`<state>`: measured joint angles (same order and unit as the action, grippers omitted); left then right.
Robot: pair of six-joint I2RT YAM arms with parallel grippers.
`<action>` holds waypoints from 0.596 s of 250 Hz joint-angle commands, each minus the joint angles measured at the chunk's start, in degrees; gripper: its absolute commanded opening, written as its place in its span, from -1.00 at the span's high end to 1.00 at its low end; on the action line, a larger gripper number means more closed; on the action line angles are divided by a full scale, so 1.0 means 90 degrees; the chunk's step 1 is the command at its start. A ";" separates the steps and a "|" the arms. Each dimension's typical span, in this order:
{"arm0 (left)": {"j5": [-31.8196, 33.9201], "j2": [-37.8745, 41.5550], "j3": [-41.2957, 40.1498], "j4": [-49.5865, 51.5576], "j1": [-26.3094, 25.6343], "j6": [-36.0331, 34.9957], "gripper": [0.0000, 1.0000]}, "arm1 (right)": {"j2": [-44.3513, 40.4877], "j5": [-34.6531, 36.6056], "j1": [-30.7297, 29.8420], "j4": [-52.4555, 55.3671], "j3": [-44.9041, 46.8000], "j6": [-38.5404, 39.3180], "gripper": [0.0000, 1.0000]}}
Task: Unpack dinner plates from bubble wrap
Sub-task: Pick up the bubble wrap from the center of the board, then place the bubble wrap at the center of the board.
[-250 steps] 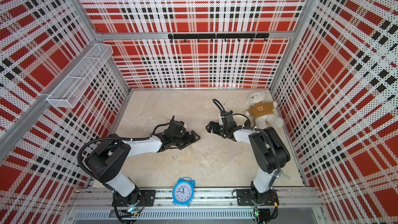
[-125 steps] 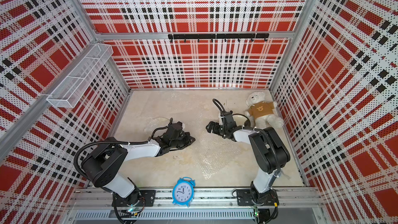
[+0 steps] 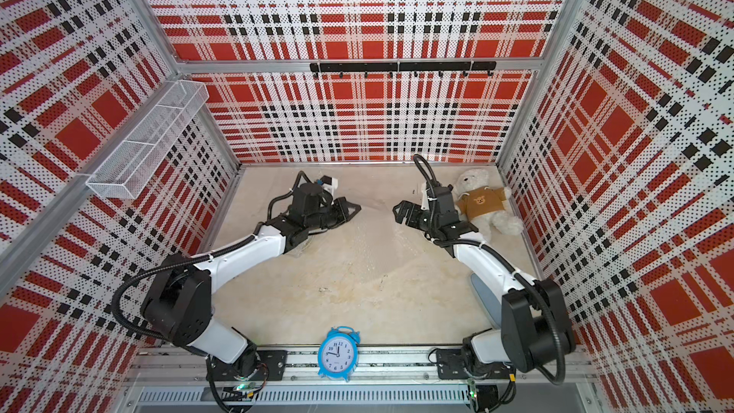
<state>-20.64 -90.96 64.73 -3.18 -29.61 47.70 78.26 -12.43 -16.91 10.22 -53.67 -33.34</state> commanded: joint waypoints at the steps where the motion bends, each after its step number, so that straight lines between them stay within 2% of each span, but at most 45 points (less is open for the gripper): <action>1: -0.0328 -0.0320 0.0416 0.0584 0.0248 -0.0495 1.00 | -0.0250 -0.0055 0.0244 0.0297 0.0080 0.0159 -1.00; 93: -0.0261 -0.0811 0.1434 0.1038 0.1251 -0.1150 1.00 | -0.0381 -0.0122 0.0397 0.0303 0.0340 0.0178 -1.00; 111: -0.0236 -0.0850 0.1810 0.1303 0.1309 -0.1310 1.00 | -0.0312 -0.0148 0.0394 0.0267 0.0335 0.0166 -1.00; 121: -0.0189 -0.0860 0.2042 0.1475 0.1539 -0.1458 1.00 | -0.0283 -0.0162 0.0399 0.0247 0.0321 0.0170 -1.00; 149: -0.0138 -0.1055 0.3059 0.2278 0.1651 -0.2002 1.00 | -0.0225 -0.0171 0.0394 0.0189 0.0324 0.0160 -1.00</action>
<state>-22.35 -99.46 83.48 10.63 -16.01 36.10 75.37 -13.43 -13.52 13.98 -50.85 -32.56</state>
